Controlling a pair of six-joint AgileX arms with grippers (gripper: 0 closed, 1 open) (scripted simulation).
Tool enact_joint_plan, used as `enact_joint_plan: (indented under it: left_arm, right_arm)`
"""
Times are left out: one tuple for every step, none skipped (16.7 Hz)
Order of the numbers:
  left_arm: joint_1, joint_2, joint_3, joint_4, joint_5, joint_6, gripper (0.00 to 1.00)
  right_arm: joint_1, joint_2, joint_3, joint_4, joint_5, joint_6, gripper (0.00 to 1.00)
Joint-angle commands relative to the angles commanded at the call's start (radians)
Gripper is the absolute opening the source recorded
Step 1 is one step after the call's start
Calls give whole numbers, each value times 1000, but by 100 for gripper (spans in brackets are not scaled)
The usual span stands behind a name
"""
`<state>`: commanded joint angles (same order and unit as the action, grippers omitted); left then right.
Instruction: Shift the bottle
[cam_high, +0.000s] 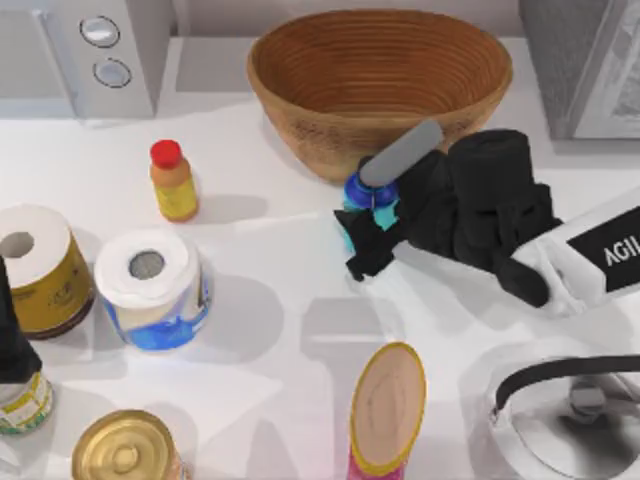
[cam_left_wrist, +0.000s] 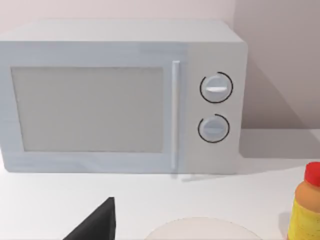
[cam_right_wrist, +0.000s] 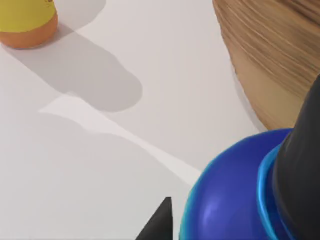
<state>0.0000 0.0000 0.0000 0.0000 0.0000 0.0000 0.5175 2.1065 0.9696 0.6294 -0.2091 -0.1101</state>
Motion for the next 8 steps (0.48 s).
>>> enact_joint_plan:
  left_arm:
    - [0,0,0,0,0,0,100]
    - [0,0,0,0,0,0,100]
    - [0,0,0,0,0,0,100]
    - [0,0,0,0,0,0,100]
    - [0,0,0,0,0,0,100]
    - [0,0,0,0,0,0,100]
    - [0,0,0,0,0,0,100]
    - [0,0,0,0,0,0,100]
  right_arm:
    - [0,0,0,0,0,0,32]
    - [0,0,0,0,0,0,25]
    - [0,0,0,0,0,0,17]
    - [0,0,0,0,0,0,10]
    - [0,0,0,0,0,0,2]
    - [0,0,0,0,0,0,0]
    - [0,0,0,0,0,0,0]
    - [0,0,0,0,0,0,0]
